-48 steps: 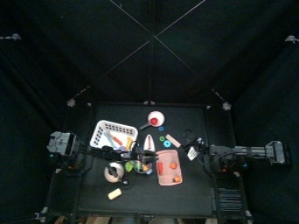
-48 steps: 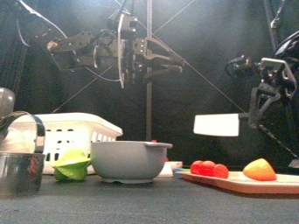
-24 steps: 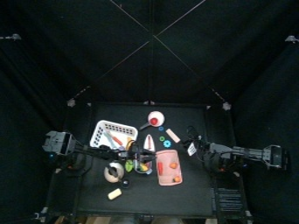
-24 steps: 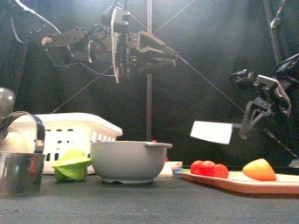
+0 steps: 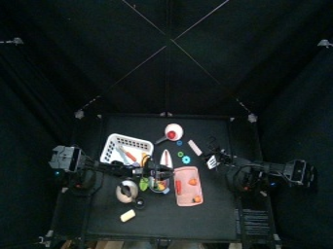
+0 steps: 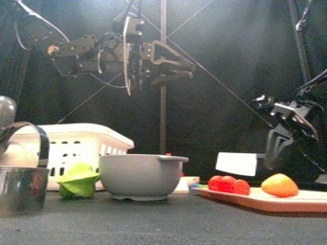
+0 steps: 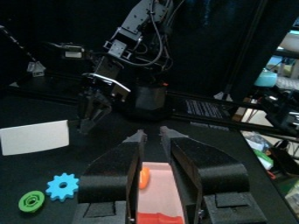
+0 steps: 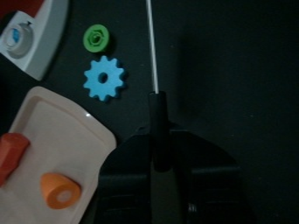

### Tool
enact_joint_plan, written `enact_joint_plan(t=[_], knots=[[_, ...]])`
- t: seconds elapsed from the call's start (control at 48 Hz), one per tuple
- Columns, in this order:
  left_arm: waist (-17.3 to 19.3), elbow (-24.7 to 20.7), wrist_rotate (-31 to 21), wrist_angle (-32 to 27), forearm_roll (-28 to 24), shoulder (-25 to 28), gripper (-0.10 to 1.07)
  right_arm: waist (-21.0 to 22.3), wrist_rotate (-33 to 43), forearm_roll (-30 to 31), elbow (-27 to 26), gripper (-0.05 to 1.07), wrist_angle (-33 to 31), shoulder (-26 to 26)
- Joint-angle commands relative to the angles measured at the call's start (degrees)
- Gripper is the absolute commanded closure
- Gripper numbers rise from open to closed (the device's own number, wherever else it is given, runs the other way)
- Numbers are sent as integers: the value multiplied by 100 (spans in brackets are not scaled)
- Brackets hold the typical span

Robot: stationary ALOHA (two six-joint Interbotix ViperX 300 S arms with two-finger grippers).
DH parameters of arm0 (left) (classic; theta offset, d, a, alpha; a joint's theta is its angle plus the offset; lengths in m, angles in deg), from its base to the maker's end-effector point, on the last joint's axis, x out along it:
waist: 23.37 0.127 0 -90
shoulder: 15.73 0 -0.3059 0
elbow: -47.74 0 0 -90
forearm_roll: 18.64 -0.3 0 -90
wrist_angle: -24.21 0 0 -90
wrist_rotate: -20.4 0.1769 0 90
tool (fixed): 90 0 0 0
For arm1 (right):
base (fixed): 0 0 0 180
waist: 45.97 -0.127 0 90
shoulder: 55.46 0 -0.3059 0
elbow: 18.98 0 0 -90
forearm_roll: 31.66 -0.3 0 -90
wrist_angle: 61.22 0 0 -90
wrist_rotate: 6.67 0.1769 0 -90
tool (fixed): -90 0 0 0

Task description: Drop cleaver

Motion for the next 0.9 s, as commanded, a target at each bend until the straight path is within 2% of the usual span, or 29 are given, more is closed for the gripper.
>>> enact_joint_plan(t=[0.0, 0.188, 0.583, 0.875], knots=[[26, -114, 9, 53, -26, 0, 31, 141, -26, 105, -149, 56, 53, 132], [26, -149, 9, 53, -18, 105, 31, 457, 0, 255, -211, 50, 211, 308], [35, -158, 9, 53, -9, 158, 31, 554, 0, 299, -220, 25, 255, 369], [44, -202, 9, 53, 0, 255, 31, 563, -9, 431, -272, 23, 229, 360]])
